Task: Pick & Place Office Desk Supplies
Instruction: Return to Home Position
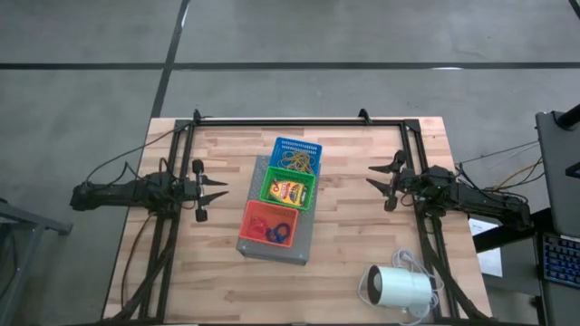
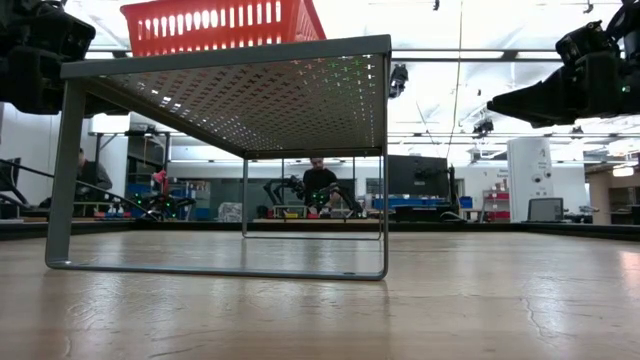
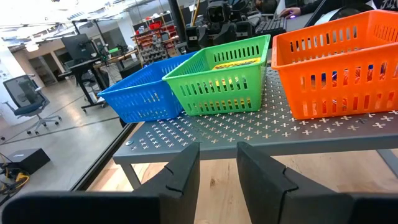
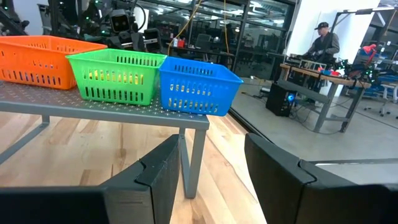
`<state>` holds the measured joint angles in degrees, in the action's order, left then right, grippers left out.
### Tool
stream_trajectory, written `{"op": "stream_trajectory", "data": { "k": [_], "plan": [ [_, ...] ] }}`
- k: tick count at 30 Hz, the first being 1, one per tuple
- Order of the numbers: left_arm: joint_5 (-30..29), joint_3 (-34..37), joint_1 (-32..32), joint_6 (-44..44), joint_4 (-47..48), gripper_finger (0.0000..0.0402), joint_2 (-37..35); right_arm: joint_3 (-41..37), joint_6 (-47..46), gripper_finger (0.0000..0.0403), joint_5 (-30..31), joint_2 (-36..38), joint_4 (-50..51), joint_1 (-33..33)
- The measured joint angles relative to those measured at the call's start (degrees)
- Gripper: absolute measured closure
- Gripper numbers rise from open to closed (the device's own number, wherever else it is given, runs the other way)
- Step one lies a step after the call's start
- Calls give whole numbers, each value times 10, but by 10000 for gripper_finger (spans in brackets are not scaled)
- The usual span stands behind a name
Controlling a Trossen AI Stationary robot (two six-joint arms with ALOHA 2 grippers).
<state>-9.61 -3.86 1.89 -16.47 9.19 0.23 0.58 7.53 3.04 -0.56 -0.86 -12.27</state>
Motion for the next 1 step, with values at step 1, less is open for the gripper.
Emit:
{"op": "stream_trajectory", "data": {
  "k": [1],
  "plan": [
    [0,0,0,0,0,293,0,0,0,225,0,0,0,0]
  ]
}}
